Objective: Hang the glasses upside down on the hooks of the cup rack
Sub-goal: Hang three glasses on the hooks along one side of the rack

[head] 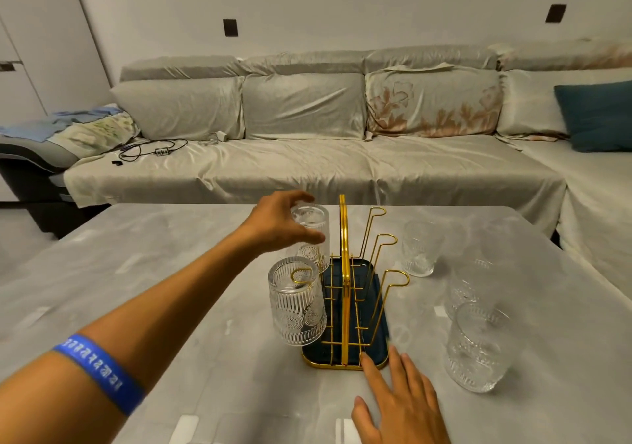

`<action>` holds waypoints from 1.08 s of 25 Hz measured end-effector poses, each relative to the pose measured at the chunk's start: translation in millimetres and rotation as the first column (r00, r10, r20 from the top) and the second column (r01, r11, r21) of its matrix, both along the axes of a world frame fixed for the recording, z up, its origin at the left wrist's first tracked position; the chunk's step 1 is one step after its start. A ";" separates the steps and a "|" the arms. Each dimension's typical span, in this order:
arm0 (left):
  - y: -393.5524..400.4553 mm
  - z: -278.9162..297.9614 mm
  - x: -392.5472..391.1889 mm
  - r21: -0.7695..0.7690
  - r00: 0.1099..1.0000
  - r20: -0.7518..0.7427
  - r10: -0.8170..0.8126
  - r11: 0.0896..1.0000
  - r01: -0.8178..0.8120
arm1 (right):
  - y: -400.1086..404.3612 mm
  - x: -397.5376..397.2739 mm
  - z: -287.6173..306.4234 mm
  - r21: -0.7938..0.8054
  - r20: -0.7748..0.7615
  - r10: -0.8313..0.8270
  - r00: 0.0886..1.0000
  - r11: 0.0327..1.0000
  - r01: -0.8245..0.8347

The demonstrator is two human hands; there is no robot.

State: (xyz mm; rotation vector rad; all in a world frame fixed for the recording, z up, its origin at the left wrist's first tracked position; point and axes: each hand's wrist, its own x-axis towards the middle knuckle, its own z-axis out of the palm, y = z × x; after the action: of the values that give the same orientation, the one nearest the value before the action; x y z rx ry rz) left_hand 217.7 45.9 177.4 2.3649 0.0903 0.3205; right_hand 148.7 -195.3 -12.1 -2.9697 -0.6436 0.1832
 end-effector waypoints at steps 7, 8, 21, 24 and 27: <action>-6.7 -12.1 0.4 -0.013 0.989 -0.134 0.055 0.998 -0.058 | 0.2 -2.9 2.8 0.022 0.028 0.008 1.000 1.000 -0.009; -6.6 -12.1 -0.1 -0.018 0.988 -0.145 0.057 0.998 -0.061 | 0.5 -2.4 3.5 0.029 0.032 0.009 0.999 1.000 -0.010; 75.1 -79.8 36.0 -0.483 0.883 -0.189 0.429 0.743 -0.464 | 1.8 -3.0 8.5 0.050 0.143 -0.009 0.990 0.999 0.002; 70.9 -111.6 63.6 -0.427 0.912 -0.212 0.350 0.807 -0.409 | 2.2 0.1 3.2 0.020 0.132 -0.029 0.991 0.999 0.026; 66.4 -130.4 86.3 -0.390 0.939 -0.181 0.291 0.855 -0.341 | 2.0 0.1 2.4 0.030 0.074 -0.029 0.997 0.999 0.027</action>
State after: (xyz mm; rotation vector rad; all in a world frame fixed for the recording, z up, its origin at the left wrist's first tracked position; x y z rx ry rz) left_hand 303.9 112.3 47.0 1.9323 0.5569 0.2858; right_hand 148.8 -193.3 -9.8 -2.9678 -0.6075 0.0602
